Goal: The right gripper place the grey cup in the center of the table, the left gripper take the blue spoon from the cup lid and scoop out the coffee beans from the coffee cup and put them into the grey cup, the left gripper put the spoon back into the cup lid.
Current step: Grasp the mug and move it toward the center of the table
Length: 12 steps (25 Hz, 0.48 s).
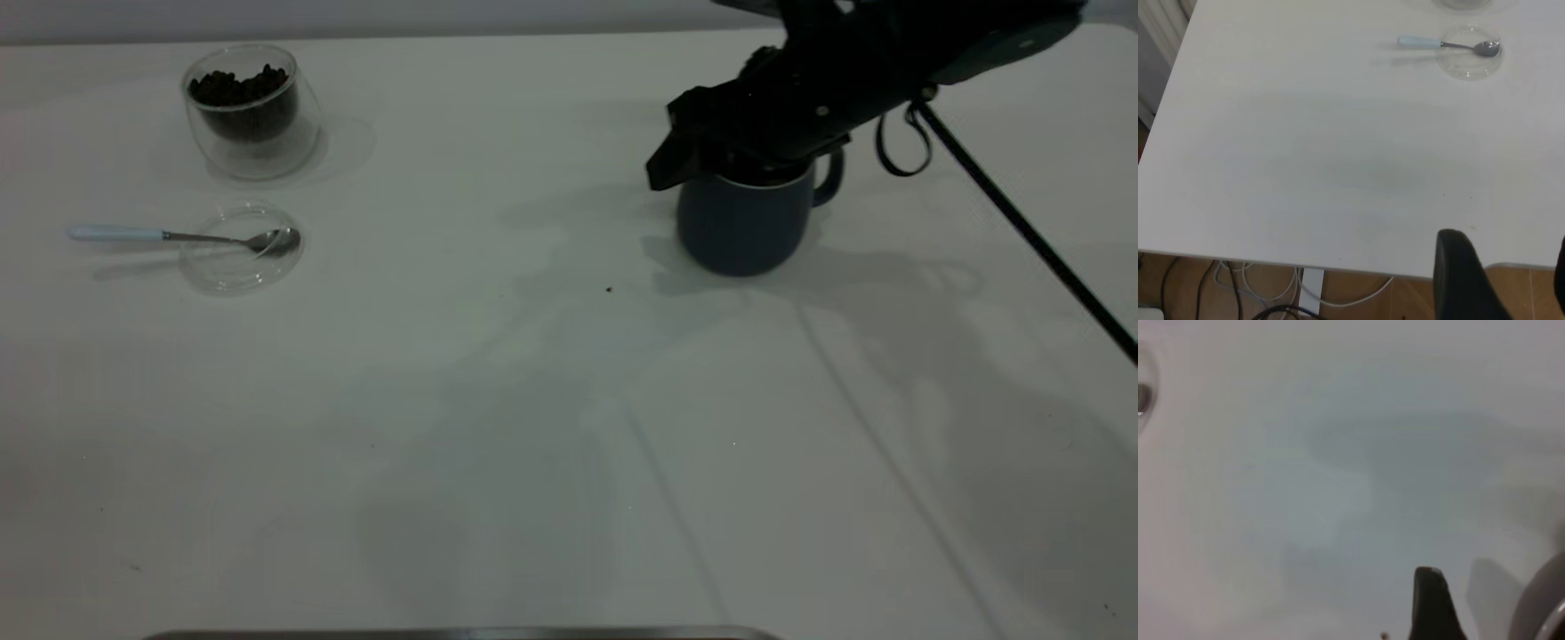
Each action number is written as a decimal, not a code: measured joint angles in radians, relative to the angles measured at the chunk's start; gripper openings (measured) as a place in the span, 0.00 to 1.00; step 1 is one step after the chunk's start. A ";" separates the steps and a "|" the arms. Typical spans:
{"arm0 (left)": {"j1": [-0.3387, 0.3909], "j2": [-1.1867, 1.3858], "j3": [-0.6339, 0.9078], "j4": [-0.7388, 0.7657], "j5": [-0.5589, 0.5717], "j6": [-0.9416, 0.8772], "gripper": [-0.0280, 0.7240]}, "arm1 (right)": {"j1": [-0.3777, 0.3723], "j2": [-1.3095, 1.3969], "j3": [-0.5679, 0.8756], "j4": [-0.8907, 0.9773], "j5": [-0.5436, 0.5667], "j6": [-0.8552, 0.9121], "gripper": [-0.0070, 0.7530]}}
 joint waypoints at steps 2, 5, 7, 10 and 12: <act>0.000 0.000 0.000 0.000 0.000 0.000 0.58 | 0.012 0.006 -0.017 0.002 -0.006 0.002 0.61; 0.000 0.000 0.000 0.000 0.000 0.000 0.58 | 0.020 0.011 -0.029 0.003 -0.006 0.003 0.61; 0.000 0.000 0.000 0.000 0.000 0.000 0.58 | 0.020 0.012 -0.030 0.013 -0.006 0.003 0.61; 0.000 0.000 0.000 0.000 0.000 0.000 0.58 | 0.025 0.012 -0.036 0.018 -0.011 0.005 0.61; 0.000 0.000 0.000 0.000 0.000 0.000 0.58 | 0.036 0.013 -0.051 0.018 -0.016 0.008 0.61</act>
